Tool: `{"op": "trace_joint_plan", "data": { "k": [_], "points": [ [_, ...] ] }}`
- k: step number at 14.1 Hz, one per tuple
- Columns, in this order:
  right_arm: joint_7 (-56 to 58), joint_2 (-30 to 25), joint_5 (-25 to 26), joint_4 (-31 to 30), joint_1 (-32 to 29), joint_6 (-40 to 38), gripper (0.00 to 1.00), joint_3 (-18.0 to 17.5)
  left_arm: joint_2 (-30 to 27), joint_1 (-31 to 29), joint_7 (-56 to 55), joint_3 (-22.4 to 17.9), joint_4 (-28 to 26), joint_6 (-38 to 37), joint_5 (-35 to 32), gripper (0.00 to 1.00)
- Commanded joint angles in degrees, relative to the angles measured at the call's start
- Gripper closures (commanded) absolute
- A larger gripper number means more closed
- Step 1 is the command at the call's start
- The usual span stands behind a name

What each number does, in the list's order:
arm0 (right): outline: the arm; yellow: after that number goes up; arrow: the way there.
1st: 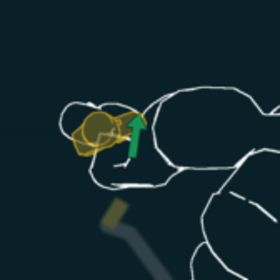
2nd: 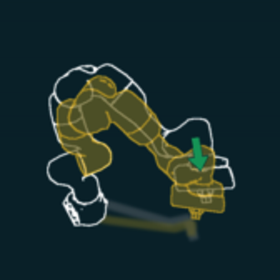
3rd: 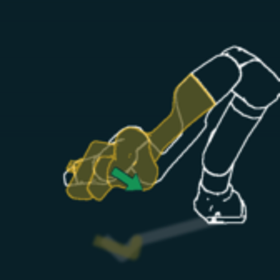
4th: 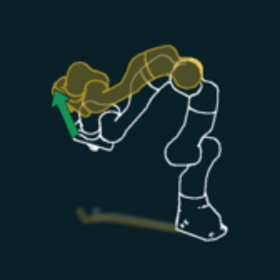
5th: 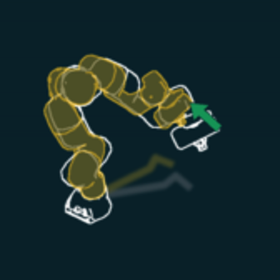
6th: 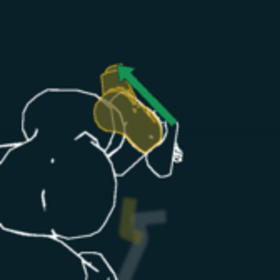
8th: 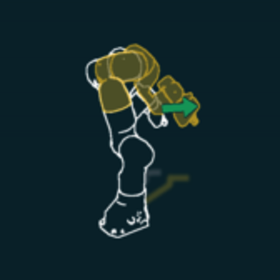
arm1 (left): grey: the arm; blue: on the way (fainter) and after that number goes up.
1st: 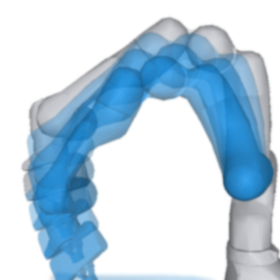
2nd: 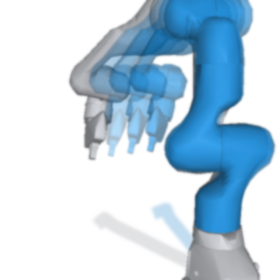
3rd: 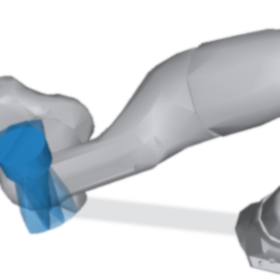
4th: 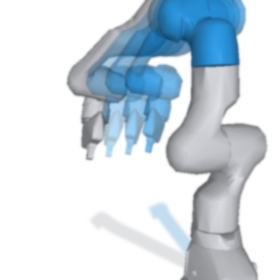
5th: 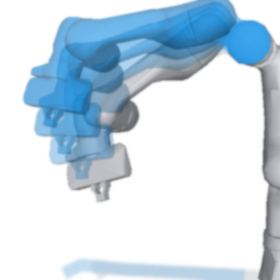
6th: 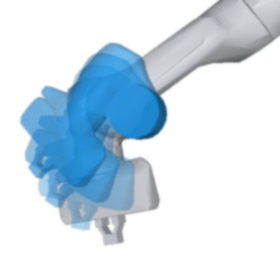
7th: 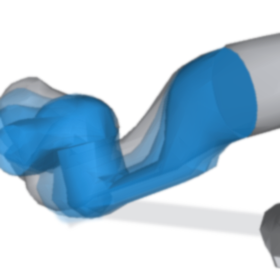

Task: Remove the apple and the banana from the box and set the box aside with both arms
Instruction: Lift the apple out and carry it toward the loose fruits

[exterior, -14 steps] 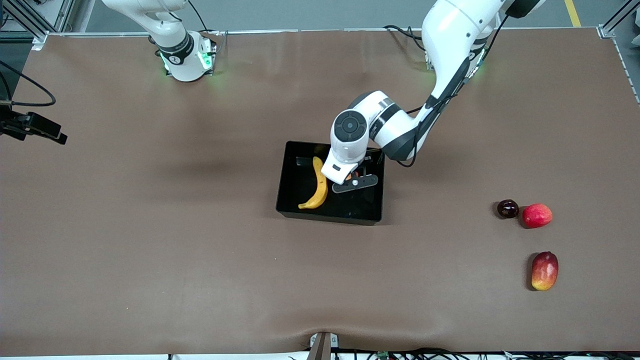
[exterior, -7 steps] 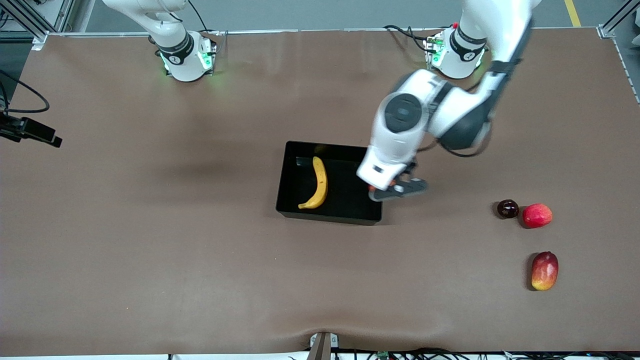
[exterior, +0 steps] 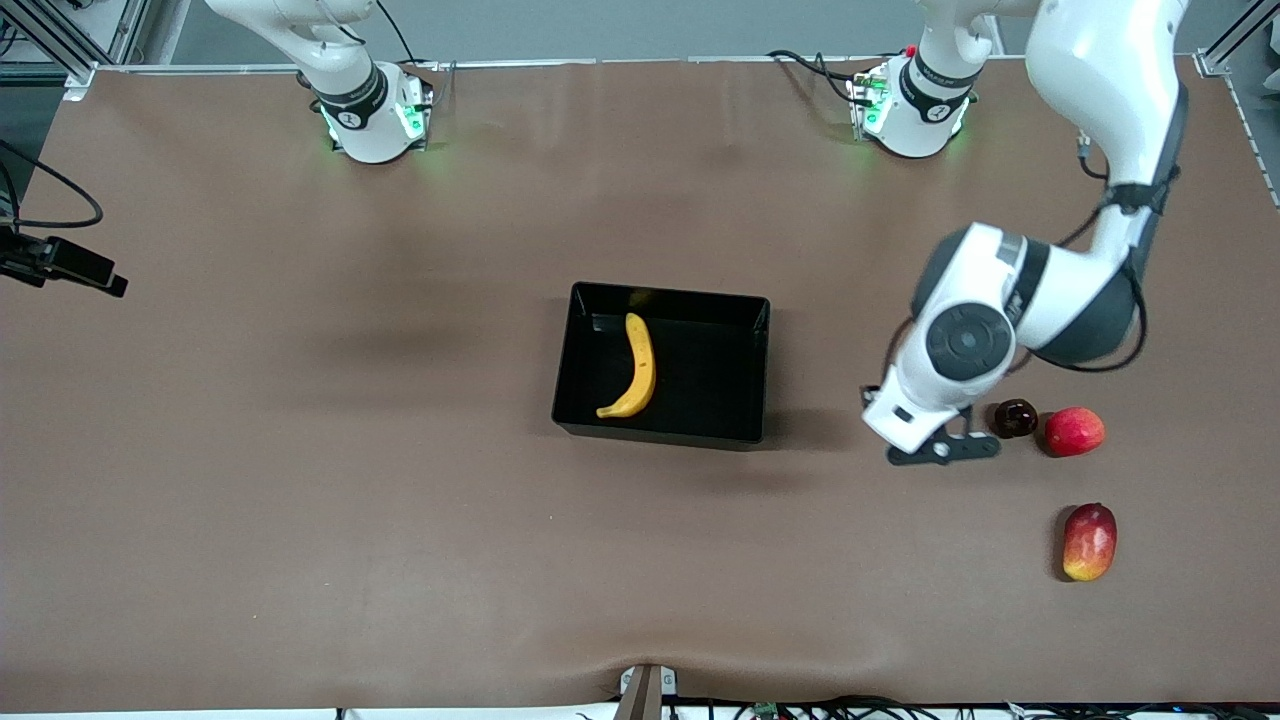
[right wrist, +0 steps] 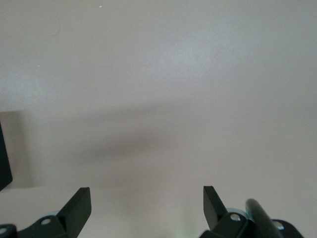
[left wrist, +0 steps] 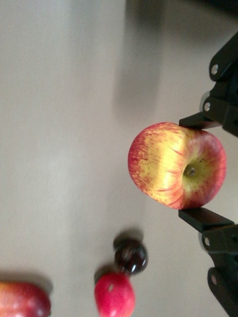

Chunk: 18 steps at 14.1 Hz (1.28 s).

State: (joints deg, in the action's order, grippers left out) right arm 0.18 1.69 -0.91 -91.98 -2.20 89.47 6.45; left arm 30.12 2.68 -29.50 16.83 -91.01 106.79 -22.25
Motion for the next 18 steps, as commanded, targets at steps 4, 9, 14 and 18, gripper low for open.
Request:
{"op": "trace_joint_plan", "data": {
  "k": [4, 9, 14, 18],
  "points": [
    [-0.3, 0.5, -0.2, 1.4, -0.3, -0.8, 0.00, -0.3, 6.9, -7.9, 2.1, 0.7, 2.0, 6.0, -4.6, 1.00],
    [-0.3, 0.5, -0.2, 1.4, -0.5, -1.1, 0.00, -0.3, 10.6, -10.0, 2.2, 0.5, 2.0, 10.4, -4.5, 1.00],
    [-0.3, 0.5, -0.2, 1.4, -0.1, -0.9, 0.00, -0.4, 13.0, -11.1, 2.2, 0.5, 2.0, 14.2, -4.6, 0.45],
    [-0.3, 0.5, -0.2, 1.4, -0.1, -1.0, 0.00, -0.3, 10.1, -11.2, 2.0, 1.3, 2.9, 13.5, -4.0, 0.00]
  ]
}}
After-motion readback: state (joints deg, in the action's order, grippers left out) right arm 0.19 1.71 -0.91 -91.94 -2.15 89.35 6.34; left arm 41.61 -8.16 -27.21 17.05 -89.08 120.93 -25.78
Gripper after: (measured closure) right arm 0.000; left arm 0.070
